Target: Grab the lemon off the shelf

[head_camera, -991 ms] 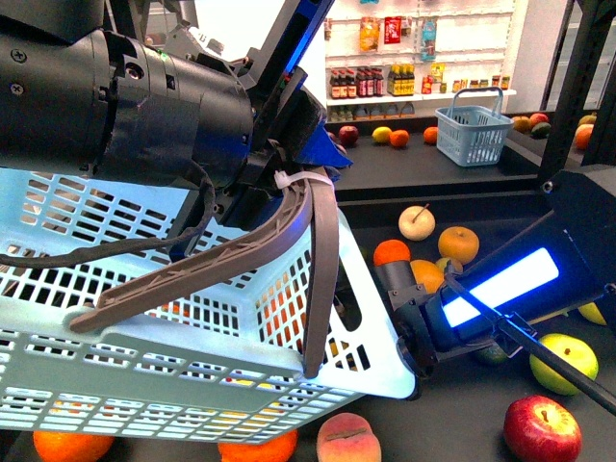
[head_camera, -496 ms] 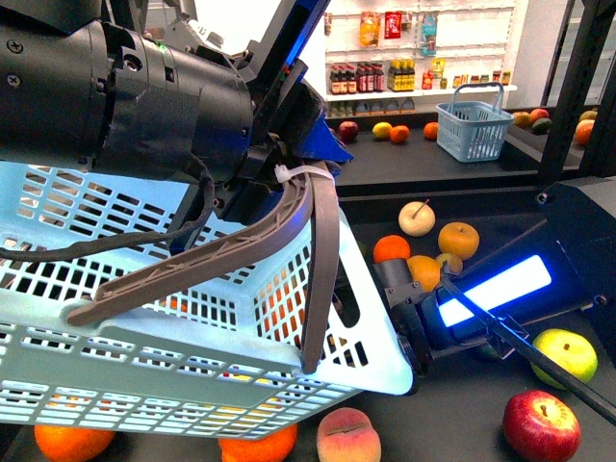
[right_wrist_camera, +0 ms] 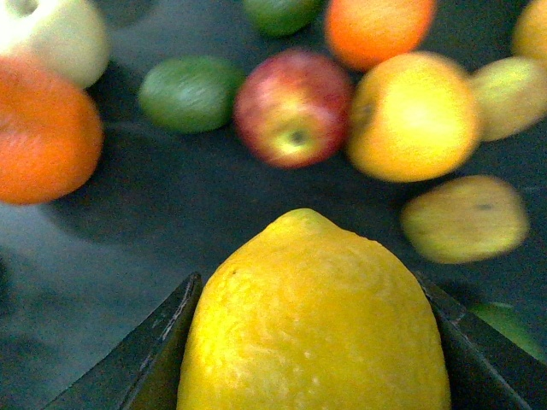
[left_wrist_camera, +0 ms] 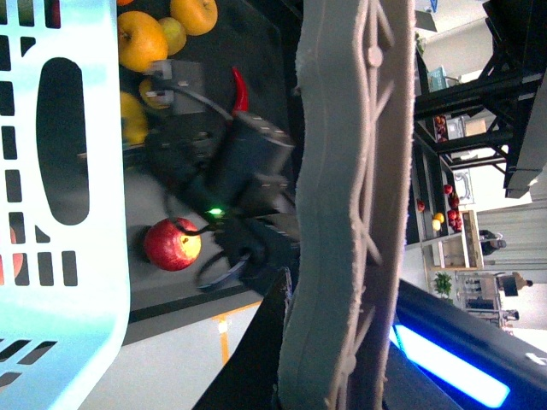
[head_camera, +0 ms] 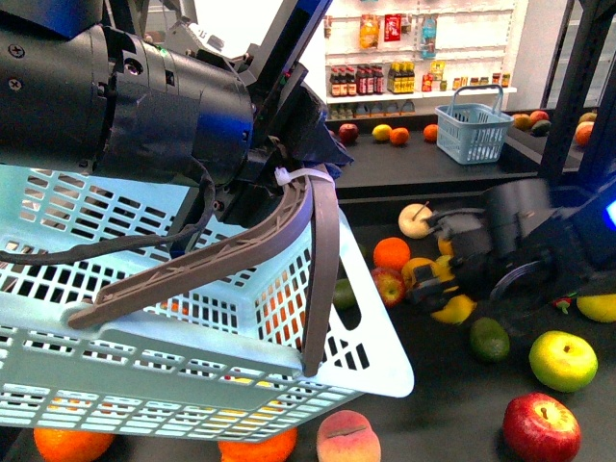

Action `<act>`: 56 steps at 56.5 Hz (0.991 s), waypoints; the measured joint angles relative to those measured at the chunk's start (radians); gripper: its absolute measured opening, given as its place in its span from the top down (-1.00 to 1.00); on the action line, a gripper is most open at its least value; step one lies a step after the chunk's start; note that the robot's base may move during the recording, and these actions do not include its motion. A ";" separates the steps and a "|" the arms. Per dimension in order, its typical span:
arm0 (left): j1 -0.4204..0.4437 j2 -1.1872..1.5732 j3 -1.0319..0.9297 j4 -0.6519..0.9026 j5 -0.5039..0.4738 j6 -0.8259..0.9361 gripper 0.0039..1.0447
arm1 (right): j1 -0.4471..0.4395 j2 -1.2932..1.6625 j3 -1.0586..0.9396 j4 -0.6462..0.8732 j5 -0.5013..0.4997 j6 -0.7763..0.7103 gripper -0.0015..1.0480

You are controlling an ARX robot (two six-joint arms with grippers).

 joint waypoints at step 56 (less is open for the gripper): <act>0.000 0.000 0.000 0.000 0.000 0.000 0.83 | 0.237 -0.399 -0.347 0.147 -0.180 0.446 -0.24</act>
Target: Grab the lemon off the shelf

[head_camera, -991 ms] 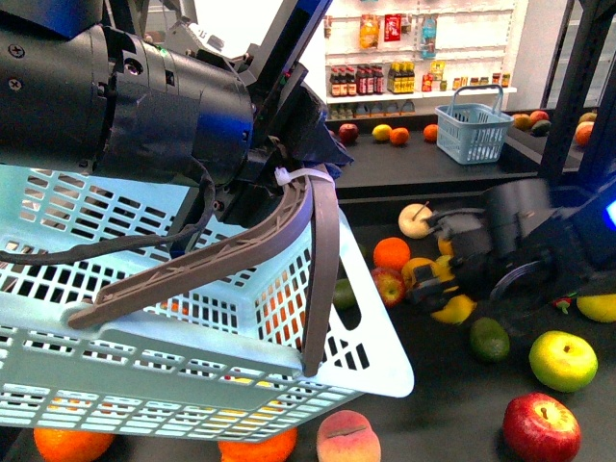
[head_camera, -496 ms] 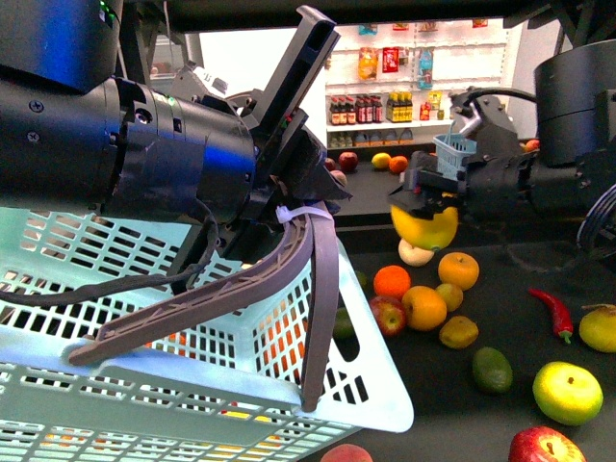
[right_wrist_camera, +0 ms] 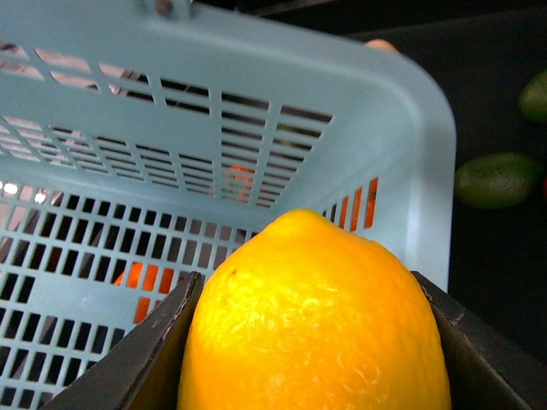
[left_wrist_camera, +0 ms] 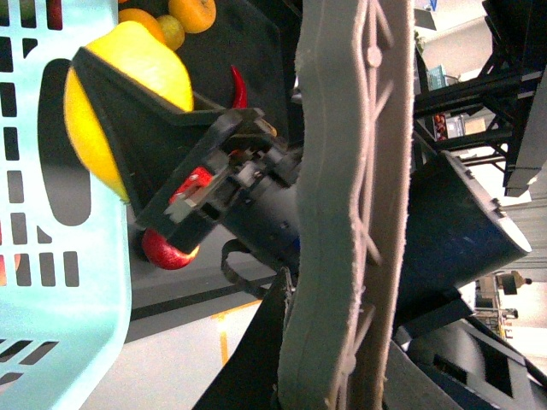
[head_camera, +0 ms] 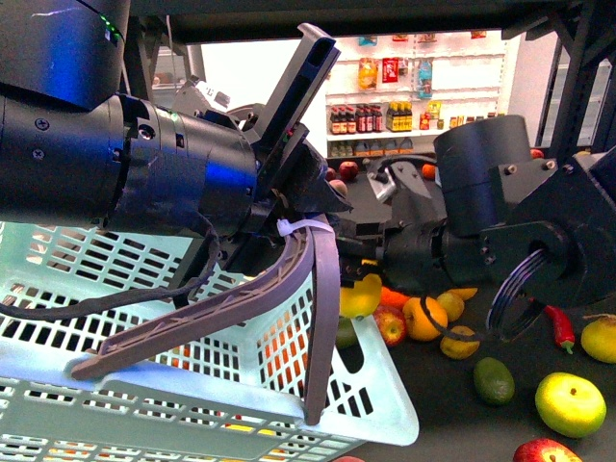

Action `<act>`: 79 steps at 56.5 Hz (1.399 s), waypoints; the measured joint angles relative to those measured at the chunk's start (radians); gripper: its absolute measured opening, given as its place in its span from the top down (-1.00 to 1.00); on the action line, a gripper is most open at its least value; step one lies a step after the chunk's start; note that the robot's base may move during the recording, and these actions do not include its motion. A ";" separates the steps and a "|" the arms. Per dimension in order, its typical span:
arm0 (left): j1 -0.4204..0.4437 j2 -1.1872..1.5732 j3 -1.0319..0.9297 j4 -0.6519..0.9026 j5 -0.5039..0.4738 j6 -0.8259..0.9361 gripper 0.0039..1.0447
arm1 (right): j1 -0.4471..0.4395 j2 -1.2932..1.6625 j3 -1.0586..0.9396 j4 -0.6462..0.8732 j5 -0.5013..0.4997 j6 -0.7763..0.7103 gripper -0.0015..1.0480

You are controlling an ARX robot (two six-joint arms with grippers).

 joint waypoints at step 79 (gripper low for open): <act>0.000 0.004 0.000 -0.001 0.000 -0.010 0.83 | -0.095 -1.147 -0.954 0.014 0.834 -0.421 -0.86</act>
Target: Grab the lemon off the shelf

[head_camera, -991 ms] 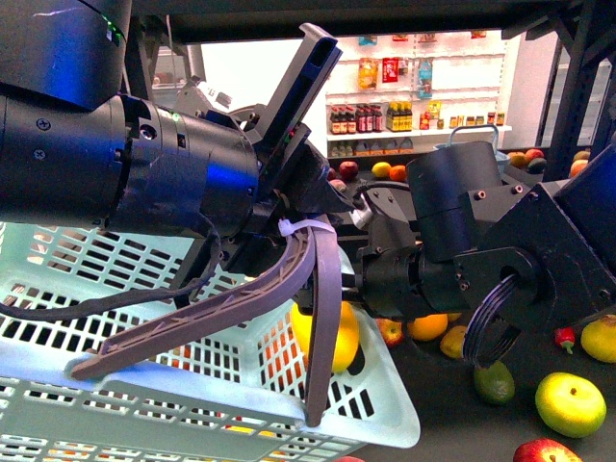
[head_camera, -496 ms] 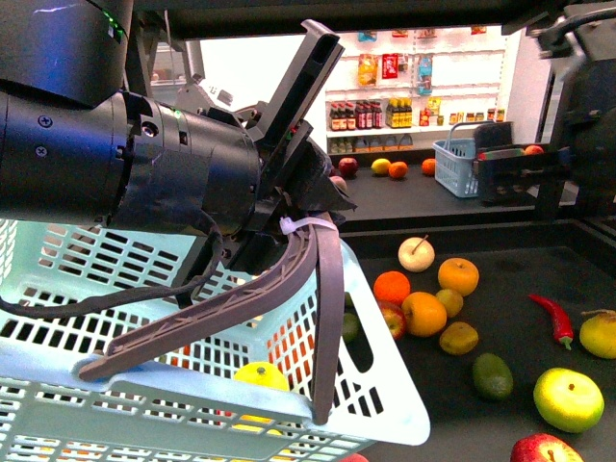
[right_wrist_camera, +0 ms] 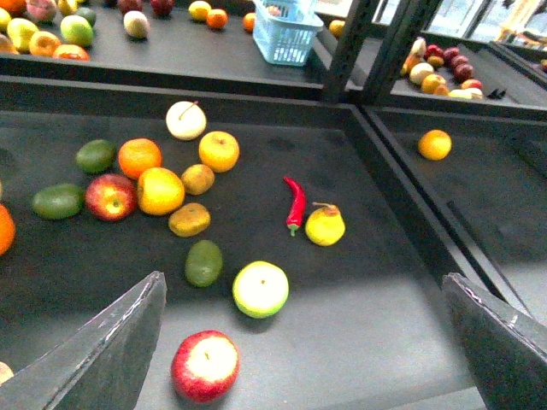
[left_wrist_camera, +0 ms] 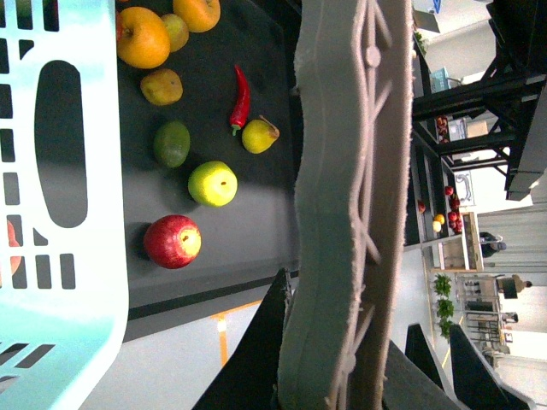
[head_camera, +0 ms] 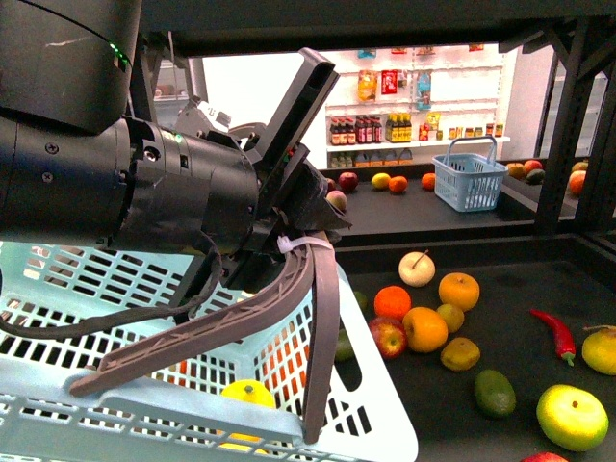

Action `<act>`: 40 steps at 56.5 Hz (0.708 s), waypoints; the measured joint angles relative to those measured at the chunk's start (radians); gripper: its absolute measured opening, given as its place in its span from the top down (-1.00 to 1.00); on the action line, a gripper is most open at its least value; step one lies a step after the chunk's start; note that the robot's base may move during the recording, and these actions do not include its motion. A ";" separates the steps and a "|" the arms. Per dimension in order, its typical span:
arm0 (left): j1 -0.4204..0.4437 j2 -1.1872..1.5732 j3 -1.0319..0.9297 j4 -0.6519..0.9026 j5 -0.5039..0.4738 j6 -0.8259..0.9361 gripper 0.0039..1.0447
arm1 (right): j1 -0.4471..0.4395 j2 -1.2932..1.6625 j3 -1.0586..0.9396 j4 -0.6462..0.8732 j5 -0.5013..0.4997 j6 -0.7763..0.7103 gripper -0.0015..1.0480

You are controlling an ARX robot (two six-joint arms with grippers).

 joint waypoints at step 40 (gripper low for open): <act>0.000 0.000 0.000 0.000 0.000 -0.001 0.83 | -0.177 -0.790 -0.299 -0.292 -0.494 0.116 0.95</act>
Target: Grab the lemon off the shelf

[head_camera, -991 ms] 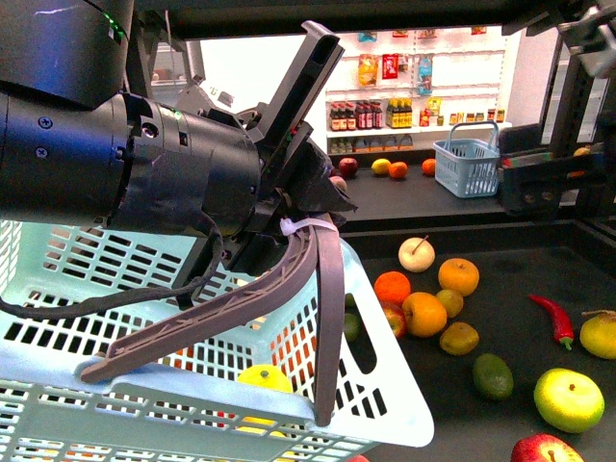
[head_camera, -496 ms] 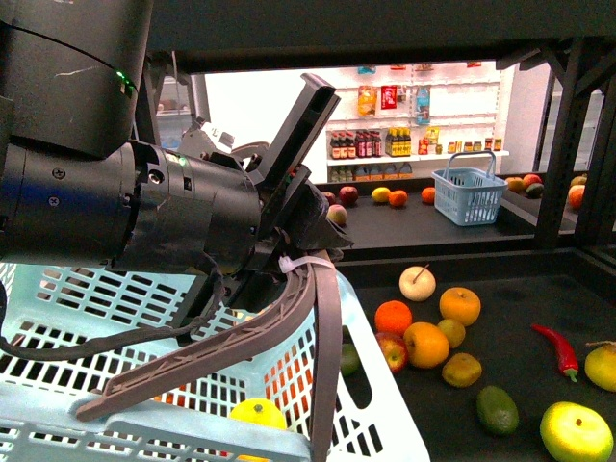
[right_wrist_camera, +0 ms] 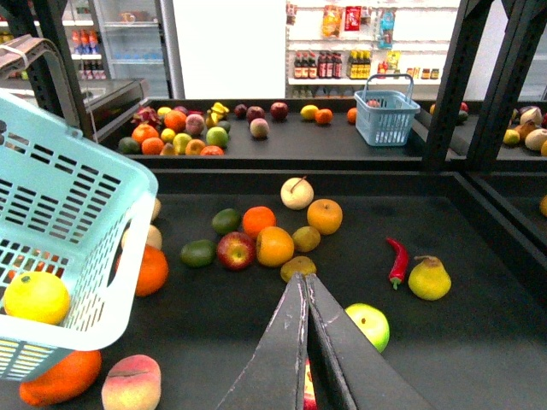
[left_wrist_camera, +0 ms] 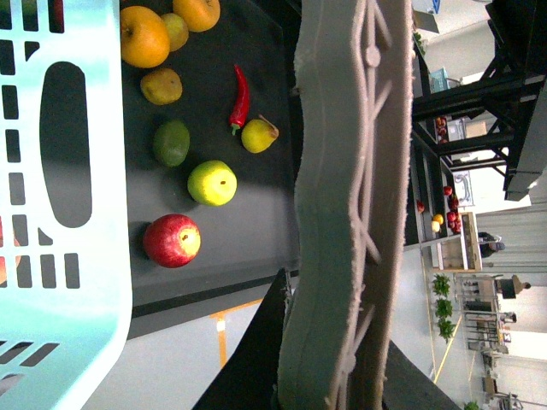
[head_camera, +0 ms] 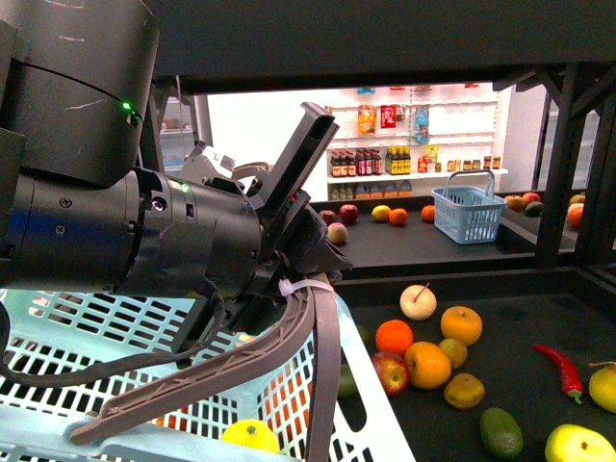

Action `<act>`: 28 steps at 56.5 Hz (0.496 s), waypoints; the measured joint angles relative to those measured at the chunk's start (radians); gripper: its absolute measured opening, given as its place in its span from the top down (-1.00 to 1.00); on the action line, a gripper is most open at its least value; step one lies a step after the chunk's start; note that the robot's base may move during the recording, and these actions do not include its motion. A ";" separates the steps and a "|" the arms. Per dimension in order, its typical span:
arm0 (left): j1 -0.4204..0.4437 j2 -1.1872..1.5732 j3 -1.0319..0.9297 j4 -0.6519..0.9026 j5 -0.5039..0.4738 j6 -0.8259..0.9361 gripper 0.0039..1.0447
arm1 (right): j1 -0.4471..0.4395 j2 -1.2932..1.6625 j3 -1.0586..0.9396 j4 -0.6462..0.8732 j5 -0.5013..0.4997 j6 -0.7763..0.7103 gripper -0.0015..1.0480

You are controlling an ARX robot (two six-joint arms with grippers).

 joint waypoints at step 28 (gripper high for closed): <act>0.000 0.000 0.000 0.000 0.000 0.001 0.83 | 0.000 -0.198 0.000 -0.202 -0.001 0.000 0.95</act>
